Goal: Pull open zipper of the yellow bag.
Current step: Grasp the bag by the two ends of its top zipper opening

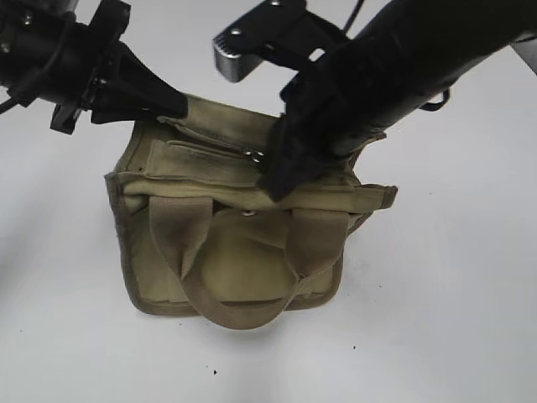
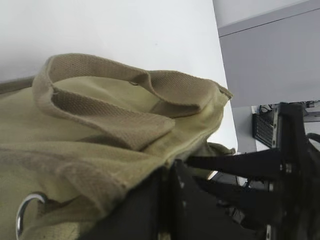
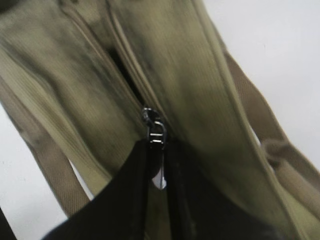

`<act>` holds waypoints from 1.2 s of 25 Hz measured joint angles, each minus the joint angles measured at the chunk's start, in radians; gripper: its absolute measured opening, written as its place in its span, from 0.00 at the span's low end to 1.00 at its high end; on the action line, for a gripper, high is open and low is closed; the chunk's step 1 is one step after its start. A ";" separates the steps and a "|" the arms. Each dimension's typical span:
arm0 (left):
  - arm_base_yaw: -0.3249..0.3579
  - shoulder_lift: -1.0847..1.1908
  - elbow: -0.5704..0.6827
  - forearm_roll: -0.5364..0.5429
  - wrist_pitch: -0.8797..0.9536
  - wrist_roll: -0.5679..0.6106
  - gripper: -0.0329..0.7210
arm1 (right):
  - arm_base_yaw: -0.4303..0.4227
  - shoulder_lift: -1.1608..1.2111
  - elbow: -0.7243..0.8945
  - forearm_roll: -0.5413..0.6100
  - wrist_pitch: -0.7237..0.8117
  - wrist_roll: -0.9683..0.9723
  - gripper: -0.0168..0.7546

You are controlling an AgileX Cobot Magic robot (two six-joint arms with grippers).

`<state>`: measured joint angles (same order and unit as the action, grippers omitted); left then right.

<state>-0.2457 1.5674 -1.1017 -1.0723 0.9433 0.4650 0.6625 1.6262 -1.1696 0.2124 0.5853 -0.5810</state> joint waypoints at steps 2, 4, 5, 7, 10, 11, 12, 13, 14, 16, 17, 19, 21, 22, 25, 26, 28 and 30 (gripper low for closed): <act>0.000 -0.003 0.000 -0.005 -0.002 0.000 0.06 | -0.037 -0.029 0.000 -0.032 0.075 0.038 0.13; 0.000 -0.005 0.000 -0.008 -0.005 0.000 0.06 | -0.085 -0.058 0.000 -0.039 0.148 0.067 0.12; 0.000 -0.006 0.000 -0.009 -0.008 0.000 0.06 | -0.112 -0.073 0.000 -0.039 0.175 0.083 0.12; 0.000 -0.006 0.000 -0.012 -0.011 0.000 0.06 | -0.165 -0.095 0.000 -0.041 0.237 0.104 0.12; 0.000 -0.006 0.000 -0.012 -0.015 0.000 0.06 | -0.230 -0.118 0.000 -0.052 0.297 0.117 0.12; 0.000 -0.006 0.000 -0.012 -0.015 0.000 0.06 | -0.243 -0.123 0.000 -0.054 0.314 0.118 0.12; 0.000 -0.006 0.000 -0.012 -0.015 0.000 0.06 | -0.253 -0.126 0.000 -0.055 0.325 0.118 0.12; 0.000 -0.006 0.000 -0.012 -0.016 0.000 0.06 | -0.259 -0.127 0.000 -0.055 0.337 0.120 0.12; 0.000 -0.006 0.000 -0.012 -0.016 0.000 0.06 | -0.264 -0.128 0.000 -0.055 0.346 0.122 0.12; 0.000 -0.006 0.000 -0.013 -0.019 0.000 0.06 | -0.267 -0.128 0.002 -0.052 0.356 0.131 0.12; 0.000 -0.006 0.000 -0.013 -0.019 0.000 0.06 | -0.269 -0.128 0.003 -0.046 0.359 0.138 0.12; 0.000 -0.006 0.000 -0.013 -0.019 0.000 0.06 | -0.270 -0.130 0.003 -0.018 0.366 0.148 0.12; 0.000 -0.006 0.000 -0.013 -0.019 0.000 0.08 | -0.270 -0.138 0.003 0.020 0.375 0.153 0.16; 0.000 -0.006 0.000 -0.013 -0.019 0.000 0.11 | -0.270 -0.148 0.004 0.040 0.378 0.156 0.23; 0.000 -0.016 -0.001 -0.016 -0.018 0.000 0.30 | -0.270 -0.193 0.004 0.069 0.385 0.192 0.56; 0.000 -0.025 -0.002 -0.013 -0.017 0.000 0.37 | -0.270 -0.215 0.004 0.067 0.390 0.221 0.68; 0.000 -0.056 -0.006 0.026 -0.002 0.000 0.53 | -0.270 -0.257 0.004 0.047 0.425 0.281 0.80; 0.000 -0.115 -0.009 0.101 -0.002 0.000 0.61 | -0.270 -0.305 0.005 -0.004 0.482 0.348 0.83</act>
<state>-0.2457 1.4520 -1.1109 -0.9717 0.9417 0.4650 0.3924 1.3217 -1.1642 0.2085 1.0674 -0.2330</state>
